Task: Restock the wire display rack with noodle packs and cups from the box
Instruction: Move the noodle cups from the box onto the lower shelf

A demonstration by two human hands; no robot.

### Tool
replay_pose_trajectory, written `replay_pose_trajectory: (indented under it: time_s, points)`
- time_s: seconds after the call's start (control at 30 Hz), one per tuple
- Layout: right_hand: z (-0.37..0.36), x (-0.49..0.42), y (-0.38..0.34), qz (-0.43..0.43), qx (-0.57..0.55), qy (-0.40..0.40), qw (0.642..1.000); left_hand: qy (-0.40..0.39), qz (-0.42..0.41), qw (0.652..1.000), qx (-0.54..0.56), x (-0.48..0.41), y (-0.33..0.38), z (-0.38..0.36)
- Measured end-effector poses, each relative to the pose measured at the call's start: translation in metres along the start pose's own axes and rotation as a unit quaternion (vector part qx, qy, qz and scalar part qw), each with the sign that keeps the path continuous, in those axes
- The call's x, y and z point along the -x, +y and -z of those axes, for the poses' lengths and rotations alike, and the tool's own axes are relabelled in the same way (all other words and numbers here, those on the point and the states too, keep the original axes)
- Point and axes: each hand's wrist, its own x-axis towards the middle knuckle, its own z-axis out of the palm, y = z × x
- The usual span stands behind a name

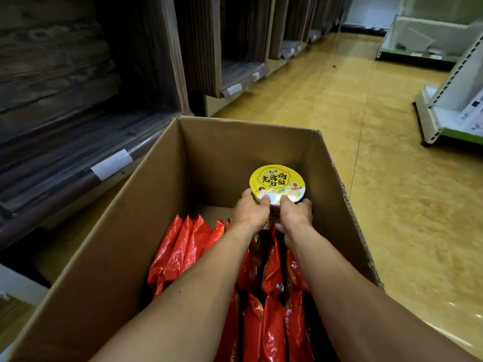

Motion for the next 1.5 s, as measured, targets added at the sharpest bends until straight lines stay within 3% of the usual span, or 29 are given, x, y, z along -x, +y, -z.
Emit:
replay_pose_trajectory:
  time_s: [0.37,0.57,0.9,1.27,1.5]
  points:
    - [0.005,0.006,-0.001,0.016,-0.021,-0.03,0.999,-0.024,0.025,0.996,0.088,-0.016,-0.01,-0.017]
    - [0.007,0.018,-0.003,0.009,-0.056,-0.023,0.998,-0.037,0.028,0.996,0.078,-0.003,-0.015,-0.005]
    - [0.006,0.05,-0.022,0.049,0.059,-0.025,0.997,0.019,0.006,0.995,0.1,0.023,-0.009,0.04]
    - [0.002,0.111,-0.041,0.164,0.045,-0.097,0.981,0.052,-0.017,0.992,0.112,0.059,0.006,0.099]
    - [-0.01,0.142,-0.053,0.179,0.043,-0.17,0.968,0.078,-0.041,0.987,0.136,0.084,0.004,0.143]
